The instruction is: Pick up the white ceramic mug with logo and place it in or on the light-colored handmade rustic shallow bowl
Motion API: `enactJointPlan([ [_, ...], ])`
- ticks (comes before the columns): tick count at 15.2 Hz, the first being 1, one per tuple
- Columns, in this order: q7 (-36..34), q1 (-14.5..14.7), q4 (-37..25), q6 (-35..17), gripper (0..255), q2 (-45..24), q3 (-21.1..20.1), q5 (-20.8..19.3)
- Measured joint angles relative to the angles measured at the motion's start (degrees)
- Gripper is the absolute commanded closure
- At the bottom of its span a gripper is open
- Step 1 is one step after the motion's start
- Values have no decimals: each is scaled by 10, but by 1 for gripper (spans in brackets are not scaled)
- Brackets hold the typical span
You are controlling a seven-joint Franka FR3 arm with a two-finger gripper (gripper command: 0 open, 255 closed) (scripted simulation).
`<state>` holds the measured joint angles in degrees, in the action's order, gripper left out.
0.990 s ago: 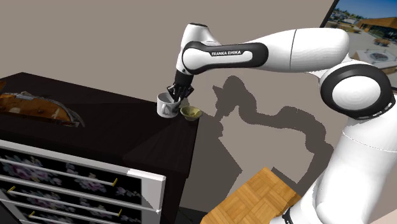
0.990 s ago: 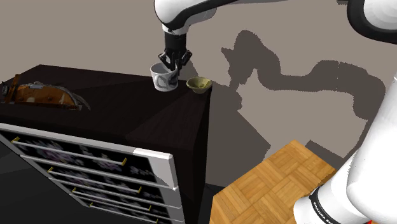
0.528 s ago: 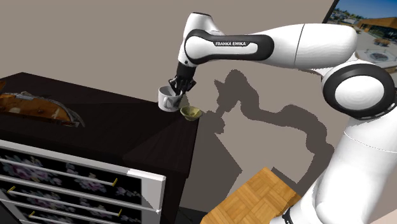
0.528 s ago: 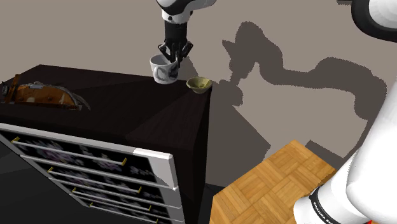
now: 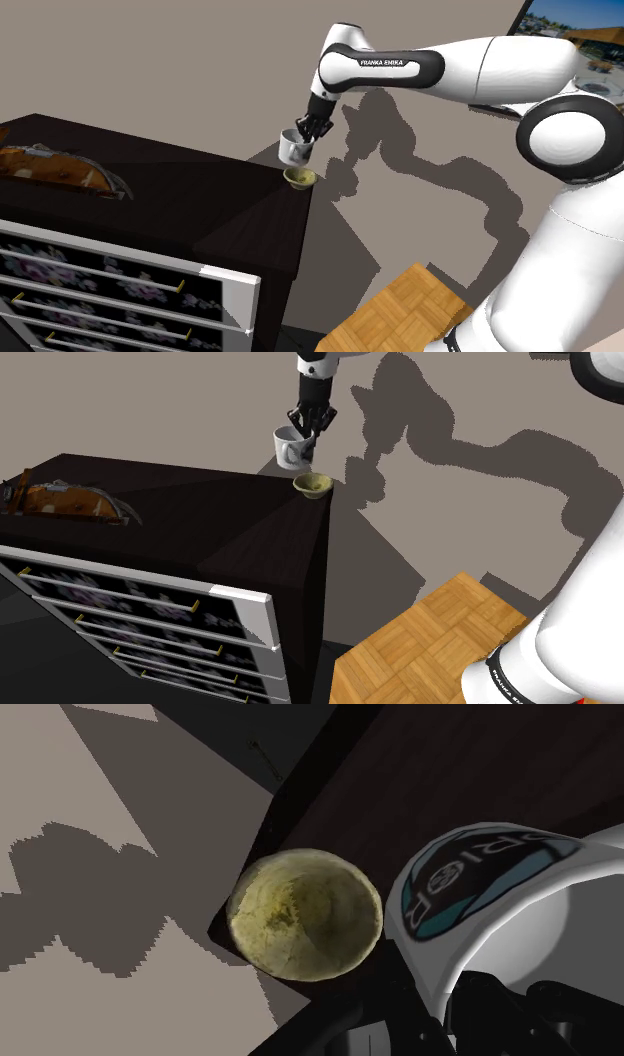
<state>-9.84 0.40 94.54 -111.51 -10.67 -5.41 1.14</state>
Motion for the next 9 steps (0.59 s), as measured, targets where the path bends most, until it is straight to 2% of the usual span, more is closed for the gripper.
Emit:
enactJointPlan([
  [6, 77, -46, -15, 12, 255, -6, 29, 14],
  [9, 90, -53, 0, -3, 255, -7, 33, 16],
])
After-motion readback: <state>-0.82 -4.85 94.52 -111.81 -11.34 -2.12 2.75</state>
